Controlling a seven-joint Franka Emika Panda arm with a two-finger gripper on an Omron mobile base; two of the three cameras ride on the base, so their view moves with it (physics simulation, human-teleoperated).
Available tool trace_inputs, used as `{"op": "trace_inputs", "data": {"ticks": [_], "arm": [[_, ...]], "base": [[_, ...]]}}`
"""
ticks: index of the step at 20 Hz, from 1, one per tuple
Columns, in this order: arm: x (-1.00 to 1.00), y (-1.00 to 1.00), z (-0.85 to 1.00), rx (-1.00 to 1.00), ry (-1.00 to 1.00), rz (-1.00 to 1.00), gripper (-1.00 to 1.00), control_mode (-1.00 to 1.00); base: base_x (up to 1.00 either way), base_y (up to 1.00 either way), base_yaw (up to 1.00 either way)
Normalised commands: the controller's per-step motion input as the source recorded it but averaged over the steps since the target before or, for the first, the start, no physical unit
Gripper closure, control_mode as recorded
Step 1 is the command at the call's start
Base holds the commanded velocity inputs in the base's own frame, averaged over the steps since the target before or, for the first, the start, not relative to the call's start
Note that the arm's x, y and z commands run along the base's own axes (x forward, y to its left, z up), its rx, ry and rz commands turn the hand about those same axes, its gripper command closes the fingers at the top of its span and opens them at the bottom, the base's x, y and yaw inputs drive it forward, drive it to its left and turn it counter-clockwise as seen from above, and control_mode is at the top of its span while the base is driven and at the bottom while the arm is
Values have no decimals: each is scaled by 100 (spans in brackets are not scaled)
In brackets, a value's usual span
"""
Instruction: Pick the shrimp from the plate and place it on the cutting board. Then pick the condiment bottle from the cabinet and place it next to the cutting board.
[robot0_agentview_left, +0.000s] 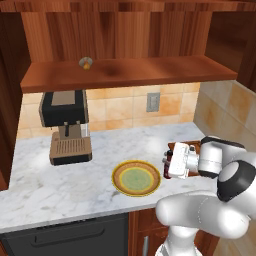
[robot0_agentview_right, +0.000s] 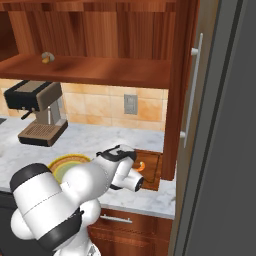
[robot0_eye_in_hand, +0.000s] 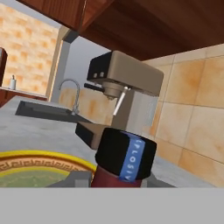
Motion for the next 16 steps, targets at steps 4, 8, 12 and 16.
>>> {"op": "trace_inputs", "data": {"ticks": [4, 8, 12, 16], "arm": [[-4, 0, -6, 0, 0, 0, 100, -100], [0, 0, -4, 0, 0, 0, -100, -100], [0, 0, -1, 0, 0, 0, -100, -100], [0, 0, 0, 0, 0, 0, -100, -100]], "base": [[0, 0, 0], [0, 0, 0], [0, 0, 0], [0, 0, 0]]}}
